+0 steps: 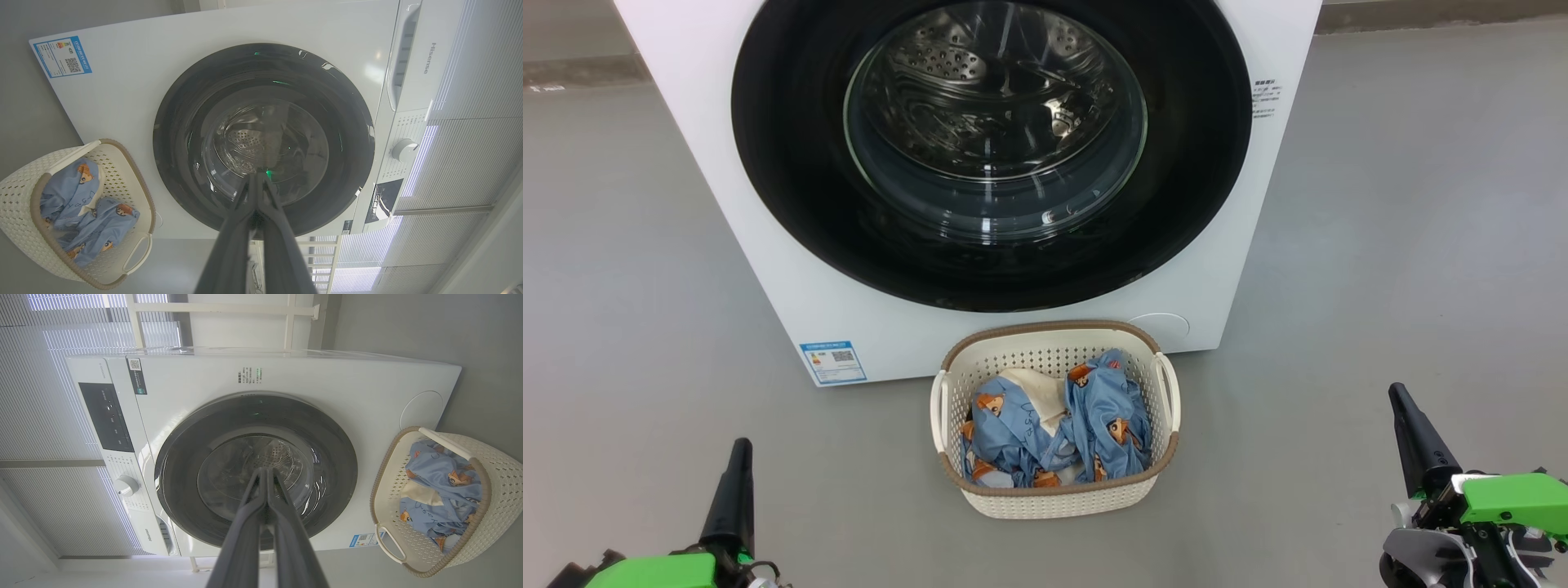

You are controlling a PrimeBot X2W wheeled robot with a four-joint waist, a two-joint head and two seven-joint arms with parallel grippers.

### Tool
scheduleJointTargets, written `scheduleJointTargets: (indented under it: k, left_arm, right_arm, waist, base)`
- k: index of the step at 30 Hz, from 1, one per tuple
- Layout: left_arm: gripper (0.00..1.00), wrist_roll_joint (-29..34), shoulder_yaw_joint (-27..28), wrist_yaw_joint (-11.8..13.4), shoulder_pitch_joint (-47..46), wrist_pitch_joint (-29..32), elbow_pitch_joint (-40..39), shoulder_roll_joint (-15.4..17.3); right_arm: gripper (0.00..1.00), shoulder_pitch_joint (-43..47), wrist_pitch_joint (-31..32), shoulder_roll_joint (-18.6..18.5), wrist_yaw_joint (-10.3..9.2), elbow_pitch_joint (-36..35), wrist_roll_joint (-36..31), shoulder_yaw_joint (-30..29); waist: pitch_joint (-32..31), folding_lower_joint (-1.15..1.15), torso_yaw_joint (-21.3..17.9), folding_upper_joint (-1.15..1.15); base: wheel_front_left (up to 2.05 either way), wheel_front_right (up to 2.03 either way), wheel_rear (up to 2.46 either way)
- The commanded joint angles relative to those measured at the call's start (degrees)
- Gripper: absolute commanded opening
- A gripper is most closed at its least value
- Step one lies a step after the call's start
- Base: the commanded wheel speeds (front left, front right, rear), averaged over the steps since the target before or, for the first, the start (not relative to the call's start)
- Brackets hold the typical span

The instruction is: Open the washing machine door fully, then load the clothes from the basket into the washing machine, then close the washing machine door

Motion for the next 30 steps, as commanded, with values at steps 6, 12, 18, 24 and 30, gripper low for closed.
scheduleJointTargets:
  k: [6, 12, 18, 24, 30]
  left_arm:
    - [0.00, 0.51, 1.82, -0.40, -0.65, 0.34, -1.07, 0.52]
    - [0.00, 0.51, 1.82, -0.40, -0.65, 0.34, -1.07, 0.52]
    - [0.00, 0.51, 1.82, -0.40, -0.65, 0.34, -1.07, 0.52]
    - [0.00, 0.51, 1.81, -0.40, -0.65, 0.34, -1.07, 0.52]
    - [1.00, -0.02, -0.05, 0.02, 0.02, -0.02, 0.30, -0.02]
  right_arm:
    - [0.00, -1.46, 0.23, -0.54, 0.28, -1.42, -0.53, 1.12]
    - [0.00, -1.46, 0.23, -0.54, 0.28, -1.42, -0.53, 1.12]
    - [0.00, -1.46, 0.23, -0.54, 0.28, -1.42, -0.53, 1.12]
    - [0.00, -1.46, 0.23, -0.54, 0.28, -1.42, -0.53, 1.12]
    - [1.00, 0.05, -0.01, 0.09, 0.00, 0.33, 0.02, 0.02]
  waist:
    - [0.00, 0.00, 0.00, 0.00]
    - [0.00, 0.00, 0.00, 0.00]
    - [0.00, 0.00, 0.00, 0.00]
    - [0.00, 0.00, 0.00, 0.00]
    - [0.00, 0.00, 0.00, 0.00]
  base:
    - [0.00, 0.00, 0.00]
    - [0.00, 0.00, 0.00]
    - [0.00, 0.00, 0.00]
    - [0.00, 0.00, 0.00]
    - [0.00, 0.00, 0.00]
